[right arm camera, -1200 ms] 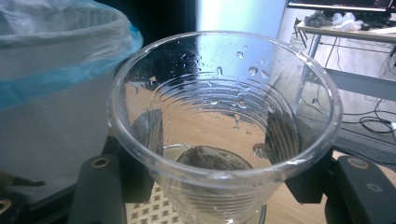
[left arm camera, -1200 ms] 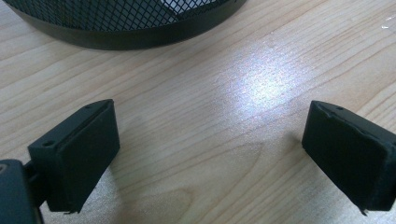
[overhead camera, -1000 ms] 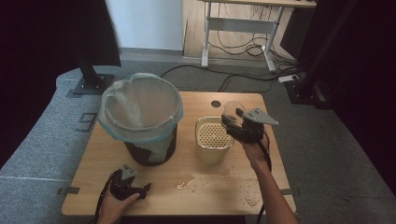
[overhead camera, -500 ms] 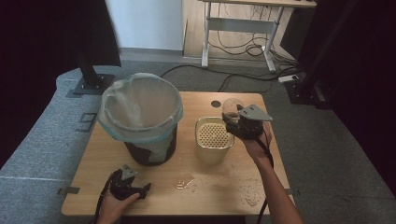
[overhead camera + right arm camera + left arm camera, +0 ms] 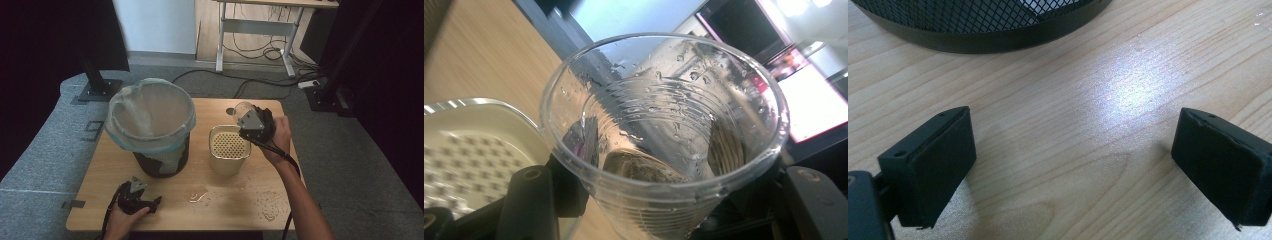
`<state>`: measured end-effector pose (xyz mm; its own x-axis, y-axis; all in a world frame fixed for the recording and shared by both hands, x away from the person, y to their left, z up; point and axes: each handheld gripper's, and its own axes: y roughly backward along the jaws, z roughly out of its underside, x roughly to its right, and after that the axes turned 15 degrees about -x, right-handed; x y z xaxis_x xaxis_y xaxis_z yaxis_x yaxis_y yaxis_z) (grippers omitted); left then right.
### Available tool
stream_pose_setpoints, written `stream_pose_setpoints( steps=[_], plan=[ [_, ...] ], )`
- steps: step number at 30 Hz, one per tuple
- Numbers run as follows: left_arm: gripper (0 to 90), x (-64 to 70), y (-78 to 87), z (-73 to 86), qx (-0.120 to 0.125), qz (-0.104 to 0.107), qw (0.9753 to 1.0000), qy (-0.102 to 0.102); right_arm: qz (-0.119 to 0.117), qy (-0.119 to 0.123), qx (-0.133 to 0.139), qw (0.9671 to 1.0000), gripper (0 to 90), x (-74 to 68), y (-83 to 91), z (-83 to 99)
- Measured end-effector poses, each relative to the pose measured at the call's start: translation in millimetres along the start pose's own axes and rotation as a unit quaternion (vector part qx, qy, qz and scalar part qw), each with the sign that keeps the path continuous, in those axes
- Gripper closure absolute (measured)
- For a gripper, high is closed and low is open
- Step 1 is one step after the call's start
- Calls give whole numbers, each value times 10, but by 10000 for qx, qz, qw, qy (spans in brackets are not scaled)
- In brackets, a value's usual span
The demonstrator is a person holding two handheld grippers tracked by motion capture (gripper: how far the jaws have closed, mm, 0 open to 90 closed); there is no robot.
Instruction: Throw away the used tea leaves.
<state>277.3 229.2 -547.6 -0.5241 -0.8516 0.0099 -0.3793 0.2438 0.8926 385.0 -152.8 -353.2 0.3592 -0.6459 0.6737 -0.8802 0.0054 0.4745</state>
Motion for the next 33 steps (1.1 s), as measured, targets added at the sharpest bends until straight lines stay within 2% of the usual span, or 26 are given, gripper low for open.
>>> stream_pose_setpoints(
  steps=[2, 5, 7, 9, 11, 15, 21, 22, 23, 24, 25, 27, 31, 32, 33],
  plan=[
    [36, 0, 0, -1, -5, -2, 10000, 0, 220, 296, -24, 9993, 376, -27, -14, -20],
    [34, 0, -2, -4, -7, 3, 10000, -6, 415, 603, -69, 9973, 377, -57, -36, -49],
    [33, 0, -2, -4, -7, 4, 10000, -7, 598, 940, -157, 9936, 378, -89, -61, -76],
    [33, 0, -2, -4, -8, 5, 10000, -9, 754, 1168, -194, 9901, 379, -116, -76, -88],
    [33, 0, -1, -4, -11, 5, 10000, -9, 960, 1533, -258, 9832, 379, -145, -106, -104],
    [33, 0, -1, -4, -11, 5, 10000, -9, 1179, 1949, -398, 9729, 380, -194, -140, -127],
    [33, 0, -1, -4, -12, 4, 10000, -11, 1564, 2653, -560, 9498, 380, -273, -194, -149],
    [32, 0, -2, -4, -12, 4, 10000, -12, 1685, 2810, -622, 9427, 380, -296, -205, -143],
    [32, 0, -2, -5, -14, 6, 10000, -16, 1758, 2934, -635, 9375, 380, -307, -213, -142],
    [31, -1, -2, -5, -15, 8, 10000, -20, 1872, 3083, -667, 9303, 380, -328, -224, -135],
    [31, 0, -3, -6, -15, 8, 10000, -21, 1922, 3180, -694, 9258, 381, -343, -231, -131],
    [30, 0, -3, -6, -15, 10, 10000, -21, 1974, 3321, -708, 9196, 381, -363, -242, -131],
    [30, 0, -3, -6, -16, 8, 10000, -24, 2043, 3457, -699, 9132, 381, -389, -248, -147],
    [30, 0, -3, -6, -16, 8, 10000, -24, 2084, 3505, -700, 9104, 382, -394, -250, -152],
    [30, 0, -3, -6, -17, 8, 10000, -26, 2149, 3595, -684, 9055, 382, -399, -255, -157]
  ],
)
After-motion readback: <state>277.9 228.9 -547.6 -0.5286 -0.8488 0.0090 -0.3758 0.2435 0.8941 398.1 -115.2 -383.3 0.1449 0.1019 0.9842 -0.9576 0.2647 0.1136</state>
